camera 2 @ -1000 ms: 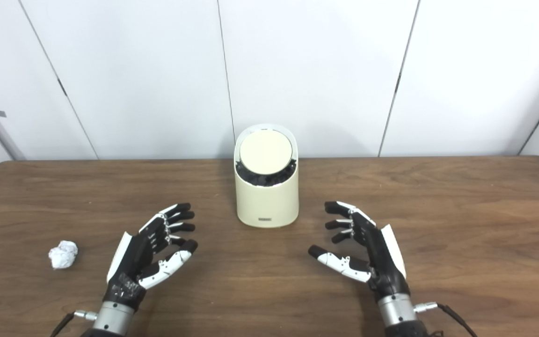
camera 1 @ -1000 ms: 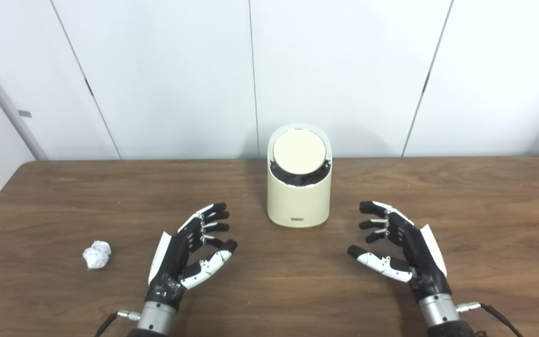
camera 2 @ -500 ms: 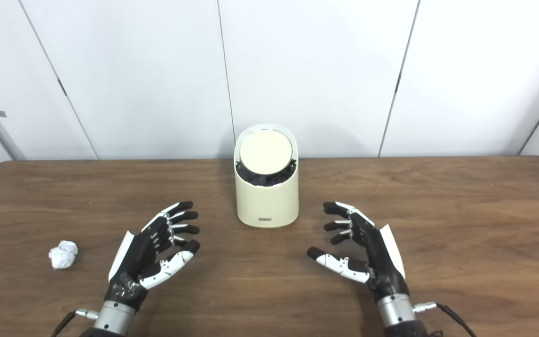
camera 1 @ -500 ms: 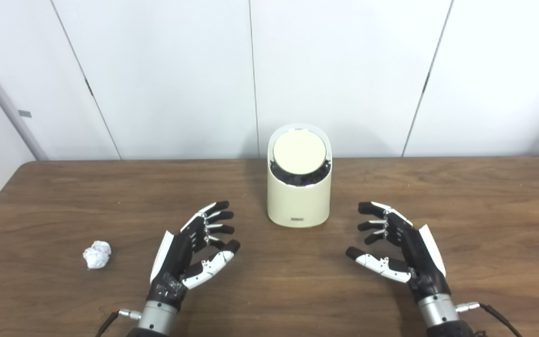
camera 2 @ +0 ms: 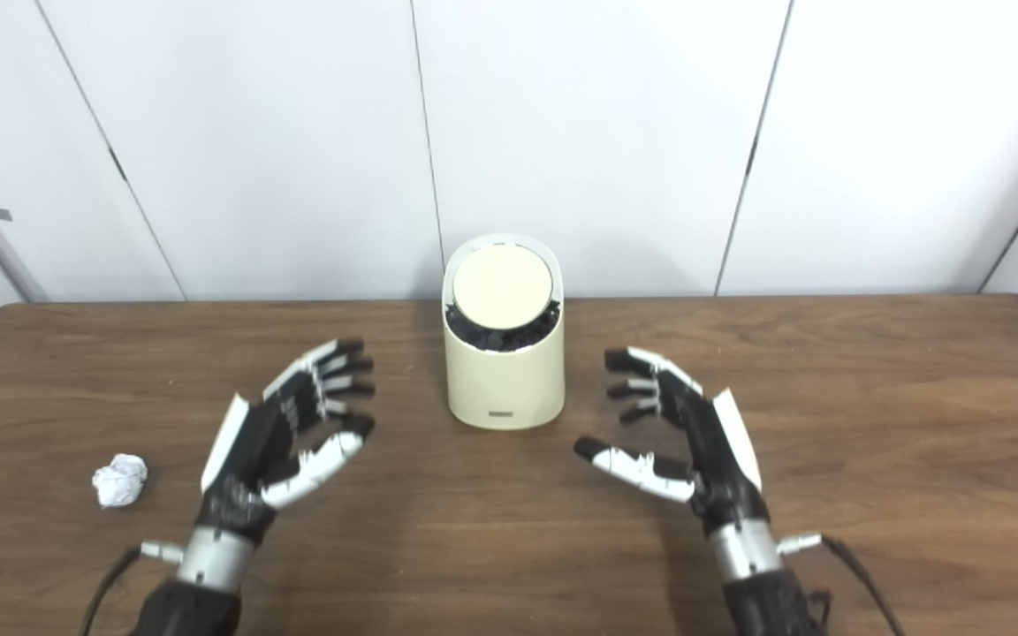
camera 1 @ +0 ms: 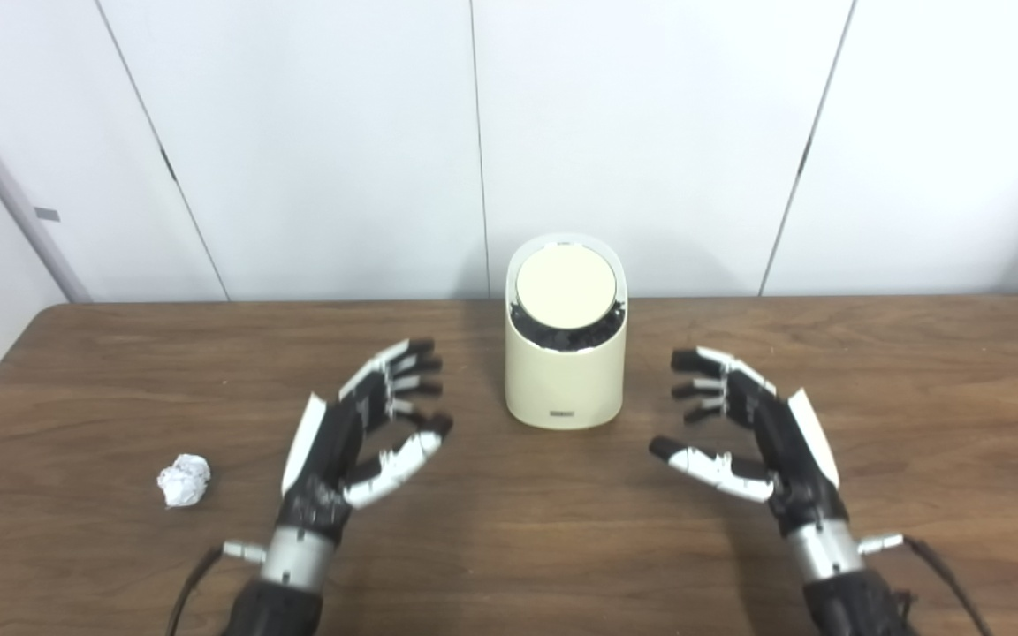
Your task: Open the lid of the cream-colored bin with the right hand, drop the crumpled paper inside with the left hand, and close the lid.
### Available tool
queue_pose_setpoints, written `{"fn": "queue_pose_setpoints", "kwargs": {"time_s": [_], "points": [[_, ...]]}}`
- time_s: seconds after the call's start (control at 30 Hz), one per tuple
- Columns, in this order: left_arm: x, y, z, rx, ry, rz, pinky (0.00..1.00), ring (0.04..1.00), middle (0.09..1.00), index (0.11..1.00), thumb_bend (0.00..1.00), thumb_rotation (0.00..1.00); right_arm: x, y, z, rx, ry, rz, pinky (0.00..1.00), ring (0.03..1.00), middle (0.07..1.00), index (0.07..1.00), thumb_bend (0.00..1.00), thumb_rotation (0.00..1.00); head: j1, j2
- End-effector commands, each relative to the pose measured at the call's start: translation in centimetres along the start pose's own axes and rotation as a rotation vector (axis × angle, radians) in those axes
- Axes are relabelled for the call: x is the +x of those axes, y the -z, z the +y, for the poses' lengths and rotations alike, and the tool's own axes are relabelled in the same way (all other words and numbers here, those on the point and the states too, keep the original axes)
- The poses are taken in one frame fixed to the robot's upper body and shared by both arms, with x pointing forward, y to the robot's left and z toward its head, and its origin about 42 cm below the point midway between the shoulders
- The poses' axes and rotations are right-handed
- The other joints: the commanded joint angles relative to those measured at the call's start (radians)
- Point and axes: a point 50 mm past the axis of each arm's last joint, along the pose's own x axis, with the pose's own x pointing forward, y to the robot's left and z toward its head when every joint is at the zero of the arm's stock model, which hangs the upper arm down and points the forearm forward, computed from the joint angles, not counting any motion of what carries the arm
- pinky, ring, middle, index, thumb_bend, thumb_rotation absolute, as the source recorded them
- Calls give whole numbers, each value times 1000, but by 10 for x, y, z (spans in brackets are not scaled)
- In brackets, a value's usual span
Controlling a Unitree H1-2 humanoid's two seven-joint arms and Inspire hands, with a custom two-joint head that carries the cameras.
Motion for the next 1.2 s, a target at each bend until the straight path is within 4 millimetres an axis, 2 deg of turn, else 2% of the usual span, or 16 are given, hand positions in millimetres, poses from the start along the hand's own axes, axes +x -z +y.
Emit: {"fn": "queue_pose_setpoints", "kwargs": {"time_s": [0.0,0.17,0.4,0.6,0.77,0.93,1.17], "points": [[9,-15,3,16,-17,-77,576,724,791,840,550,324,15,-15,-7,-23,8,-69,537,681,784,781,586,320,-1,-16],[10,-13,2,23,-33,-85,580,733,795,840,569,353,27,-20,-8,-67,23,-58,535,685,796,804,618,371,-5,-40],[6,-11,1,19,-33,-78,589,741,798,847,550,313,37,-27,-7,-96,42,-46,531,686,810,823,644,397,-9,-45],[3,-8,1,17,-35,-74,603,745,802,847,552,309,52,-32,-5,-123,55,12,626,807,879,897,729,450,-12,-45],[1,-6,-2,7,-33,-69,613,750,800,843,558,312,67,-38,-3,-122,48,14,709,852,900,917,777,473,-14,-40],[-1,-5,-4,3,-34,-64,614,755,803,841,561,317,79,-44,-3,-148,33,29,740,871,919,935,798,474,-11,-37],[-2,-2,-4,7,-29,-60,604,747,802,838,535,284,95,-53,-2,-173,7,27,730,891,943,977,819,466,-16,-34]]}}
